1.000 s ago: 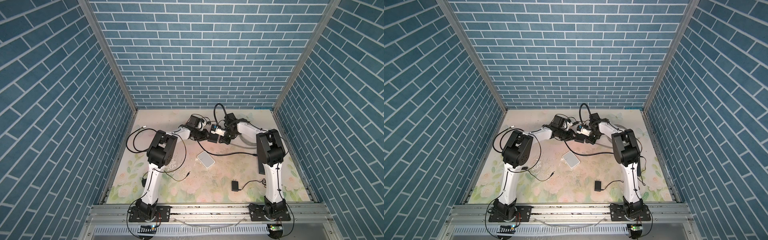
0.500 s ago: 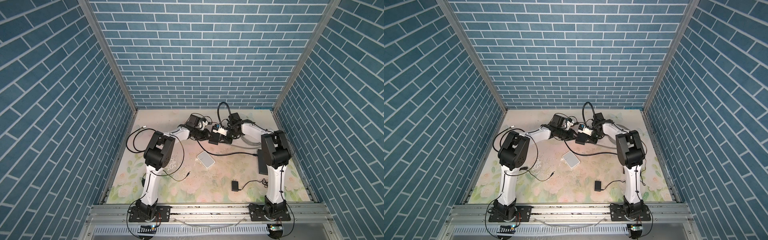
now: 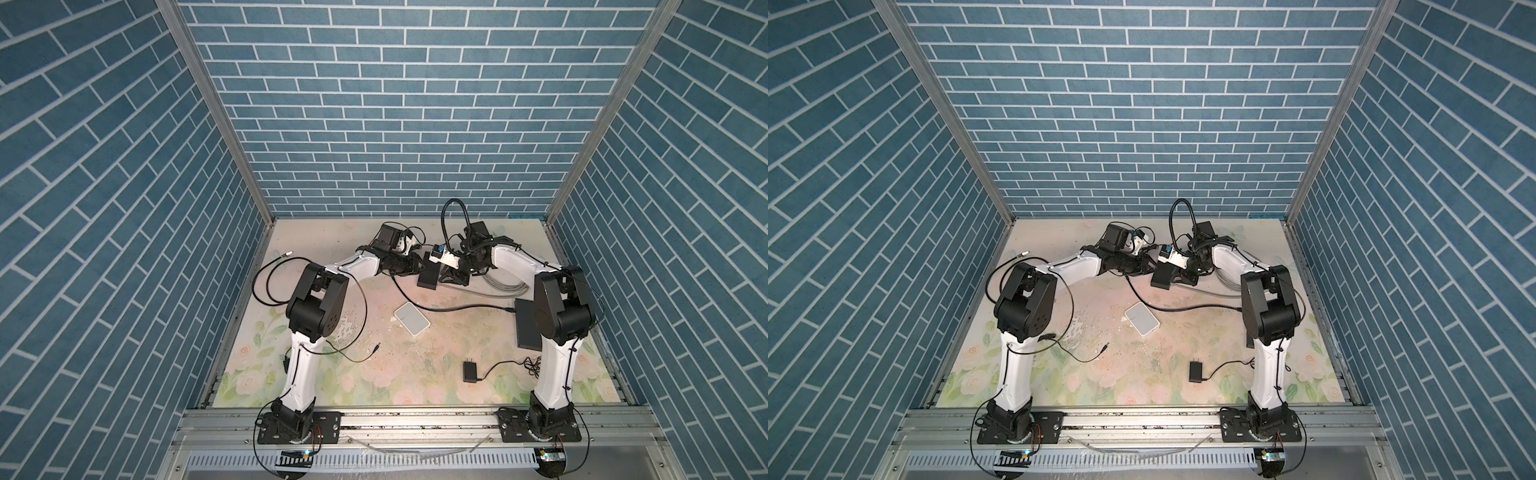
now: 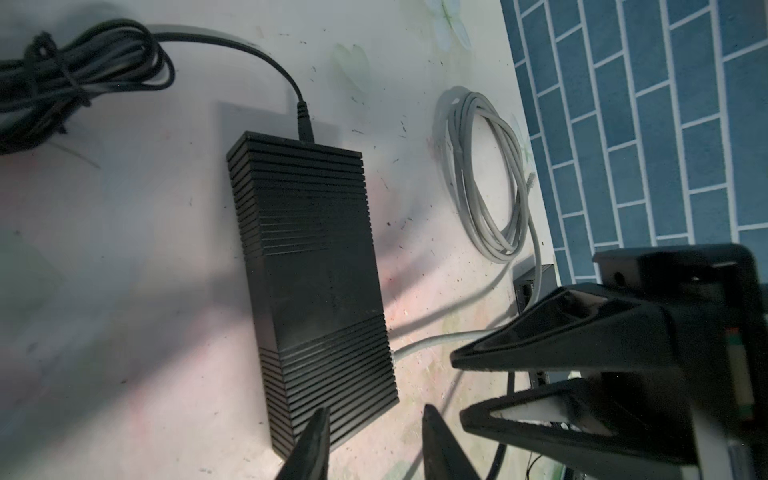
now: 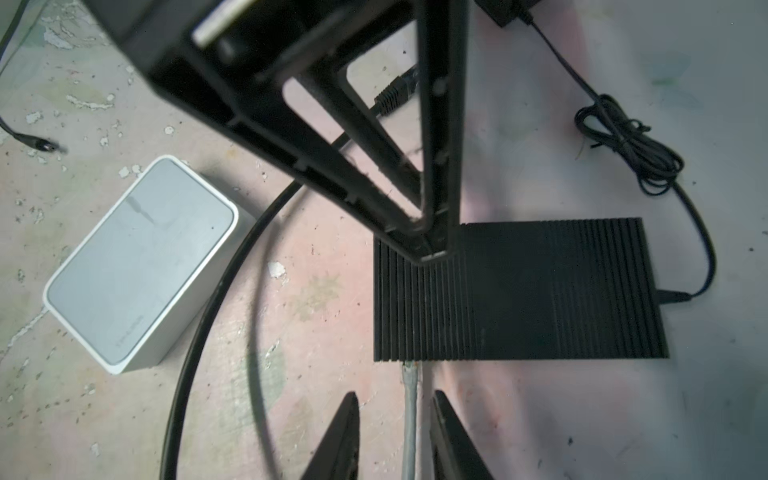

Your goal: Insert the plug into the switch port

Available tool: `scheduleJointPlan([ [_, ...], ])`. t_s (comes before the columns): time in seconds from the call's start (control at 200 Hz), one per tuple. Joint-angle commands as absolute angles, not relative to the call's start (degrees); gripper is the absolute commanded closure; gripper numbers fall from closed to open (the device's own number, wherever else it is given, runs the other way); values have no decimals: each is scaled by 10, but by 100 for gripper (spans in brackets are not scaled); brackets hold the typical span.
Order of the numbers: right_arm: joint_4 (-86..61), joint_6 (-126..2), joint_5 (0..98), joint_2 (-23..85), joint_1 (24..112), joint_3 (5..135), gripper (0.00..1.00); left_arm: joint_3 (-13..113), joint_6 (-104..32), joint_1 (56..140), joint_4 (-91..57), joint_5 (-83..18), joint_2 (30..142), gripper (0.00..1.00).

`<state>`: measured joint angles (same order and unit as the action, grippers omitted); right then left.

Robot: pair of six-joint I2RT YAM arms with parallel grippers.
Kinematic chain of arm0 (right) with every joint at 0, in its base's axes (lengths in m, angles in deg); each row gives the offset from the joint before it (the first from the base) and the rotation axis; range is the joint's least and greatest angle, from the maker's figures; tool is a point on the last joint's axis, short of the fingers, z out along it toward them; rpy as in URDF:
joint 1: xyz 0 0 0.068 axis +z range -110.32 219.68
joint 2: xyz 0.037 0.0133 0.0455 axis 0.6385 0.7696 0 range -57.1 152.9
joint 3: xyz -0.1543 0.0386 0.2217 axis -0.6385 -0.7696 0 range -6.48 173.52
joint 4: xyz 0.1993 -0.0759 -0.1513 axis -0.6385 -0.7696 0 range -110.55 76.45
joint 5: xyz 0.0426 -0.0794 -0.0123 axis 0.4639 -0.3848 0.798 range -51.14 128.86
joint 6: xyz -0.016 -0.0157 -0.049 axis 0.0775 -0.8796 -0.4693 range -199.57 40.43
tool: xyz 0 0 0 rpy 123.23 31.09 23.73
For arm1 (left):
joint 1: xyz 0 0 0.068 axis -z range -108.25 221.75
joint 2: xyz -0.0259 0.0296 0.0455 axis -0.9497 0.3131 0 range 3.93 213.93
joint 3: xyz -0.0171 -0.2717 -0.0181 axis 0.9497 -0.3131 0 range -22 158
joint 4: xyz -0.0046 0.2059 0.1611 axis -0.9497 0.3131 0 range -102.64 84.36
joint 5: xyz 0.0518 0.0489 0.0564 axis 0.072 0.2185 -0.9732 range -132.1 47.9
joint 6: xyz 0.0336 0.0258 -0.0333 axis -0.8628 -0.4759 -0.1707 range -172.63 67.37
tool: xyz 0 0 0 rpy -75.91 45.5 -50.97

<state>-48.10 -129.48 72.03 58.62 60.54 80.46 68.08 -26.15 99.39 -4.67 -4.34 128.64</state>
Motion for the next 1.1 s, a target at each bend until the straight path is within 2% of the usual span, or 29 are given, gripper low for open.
scheduleJointPlan([
  [0.0,-516,-1323,718,595,605,796,69,686,-269,1007,-51,-58,1314,62],
  [0.345,-562,-1339,651,633,617,827,73,681,-250,1017,-81,-58,1331,62],
  [0.49,-543,-1321,624,644,621,834,80,678,-249,1018,-82,-56,1329,62],
  [0.93,-522,-1306,616,654,629,849,87,641,-261,985,-72,-89,1263,62],
  [1.095,-521,-1305,614,657,631,853,91,663,-269,981,-58,-90,1280,62],
])
